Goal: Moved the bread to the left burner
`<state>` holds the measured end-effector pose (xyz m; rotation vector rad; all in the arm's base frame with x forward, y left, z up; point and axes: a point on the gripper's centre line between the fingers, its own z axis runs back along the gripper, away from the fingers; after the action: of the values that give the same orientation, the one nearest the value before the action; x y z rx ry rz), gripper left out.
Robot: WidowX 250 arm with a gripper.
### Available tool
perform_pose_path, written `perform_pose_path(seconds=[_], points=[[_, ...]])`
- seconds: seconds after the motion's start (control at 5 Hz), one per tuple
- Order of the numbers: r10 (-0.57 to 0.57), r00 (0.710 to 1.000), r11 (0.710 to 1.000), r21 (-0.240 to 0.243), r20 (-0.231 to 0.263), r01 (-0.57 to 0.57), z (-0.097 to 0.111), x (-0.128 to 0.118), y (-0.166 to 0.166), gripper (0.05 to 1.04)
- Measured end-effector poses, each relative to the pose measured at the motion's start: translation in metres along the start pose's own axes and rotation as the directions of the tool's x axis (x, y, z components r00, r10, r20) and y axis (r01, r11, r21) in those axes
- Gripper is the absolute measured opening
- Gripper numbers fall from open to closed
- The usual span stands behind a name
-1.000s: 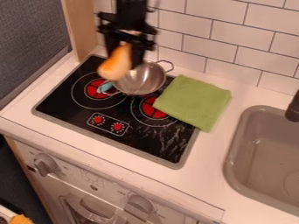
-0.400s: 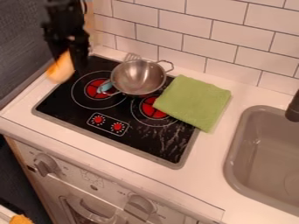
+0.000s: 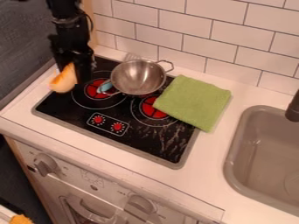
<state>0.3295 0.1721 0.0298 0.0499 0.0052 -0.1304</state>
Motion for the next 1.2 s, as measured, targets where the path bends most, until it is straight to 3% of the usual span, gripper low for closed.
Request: perform_pose_path(seconds=[0.2, 0.4, 0.6, 0.8, 1.0, 1.2], points=[[0.018, 1.000, 0.999, 0.052, -0.021, -0.017, 0.000, 0.001, 0.001, 0.657], [0.058, 0.998, 0.998, 0.040, -0.023, -0.057, -0.002, -0.001, -0.001, 0.762], [0.077, 0.997, 0.997, 0.032, -0.022, -0.076, -0.006, -0.003, -0.003, 0.987], [0.081, 0.997, 0.996, 0.029, -0.015, -0.080, -0.007, -0.007, -0.007, 1.006], [0.076, 0.996, 0.994, 0.079, 0.050, -0.080, 0.023, -0.009, -0.005, 1.000], [0.067, 0.994, 0.993, 0.089, 0.087, -0.074, 0.049, -0.009, -0.014, 1.000]])
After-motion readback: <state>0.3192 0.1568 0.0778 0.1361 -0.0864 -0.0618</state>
